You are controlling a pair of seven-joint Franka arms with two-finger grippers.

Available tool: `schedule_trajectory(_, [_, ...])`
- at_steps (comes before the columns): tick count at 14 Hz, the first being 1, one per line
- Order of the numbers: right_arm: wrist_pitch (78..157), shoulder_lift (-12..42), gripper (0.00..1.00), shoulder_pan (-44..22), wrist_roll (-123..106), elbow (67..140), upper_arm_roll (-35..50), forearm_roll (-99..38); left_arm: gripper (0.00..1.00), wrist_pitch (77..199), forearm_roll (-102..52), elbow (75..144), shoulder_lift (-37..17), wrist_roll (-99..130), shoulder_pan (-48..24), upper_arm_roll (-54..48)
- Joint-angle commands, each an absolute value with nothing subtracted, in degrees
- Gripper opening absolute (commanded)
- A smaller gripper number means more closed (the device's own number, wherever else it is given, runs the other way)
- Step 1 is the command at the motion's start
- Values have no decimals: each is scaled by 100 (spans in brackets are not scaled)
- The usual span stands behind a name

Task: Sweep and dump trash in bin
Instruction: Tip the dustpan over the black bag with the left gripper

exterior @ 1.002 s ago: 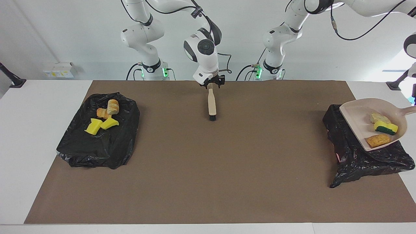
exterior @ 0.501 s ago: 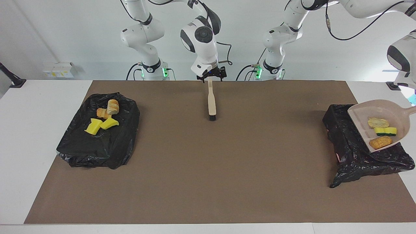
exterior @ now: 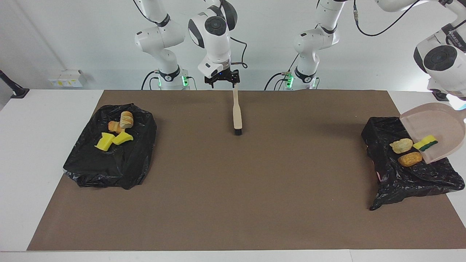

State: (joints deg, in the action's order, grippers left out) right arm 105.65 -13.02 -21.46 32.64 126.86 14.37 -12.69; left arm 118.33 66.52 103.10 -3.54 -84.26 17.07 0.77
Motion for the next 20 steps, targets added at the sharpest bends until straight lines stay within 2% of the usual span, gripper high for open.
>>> schedule_trajectory(1, [10302, -1581, 100, -1514, 2674, 12578, 1459, -1187, 0, 11629, 7109, 10529, -79, -8061, 1574, 106])
schedule_trajectory(4, [9723, -1670, 100, -802, 2094, 12131, 1442, -881, 0, 11374, 7365, 10529, -70, -8112, 1310, 97])
schedule_trajectory(6, [9642, -1652, 100, -510, 1419, 11866, 1302, -572, 0, 11102, 7365, 10503, -70, -8165, 1143, 88])
schedule_trajectory(10, [9659, -1433, 100, -527, 722, 11322, 634, 69, 0, 10978, 7243, 10319, 17, -8470, 967, 9])
schedule_trajectory(14, [9694, -1275, 100, -598, 668, 10777, -130, 88, 0, 10811, 6199, 10117, 53, -8640, 914, -70])
schedule_trajectory(16, [9738, -978, 100, -598, 494, 10479, -299, 79, 0, 10627, 5619, 10099, 97, -8570, 862, -193])
schedule_trajectory(18, [9511, -512, 100, -536, 378, 9688, -491, 53, 0, 10285, 5082, 10090, 132, -8403, 861, -456])
schedule_trajectory(20, [9440, -387, 100, -536, 369, 9458, -589, 105, 0, 10065, 4670, 10133, 175, -8096, 853, -632])
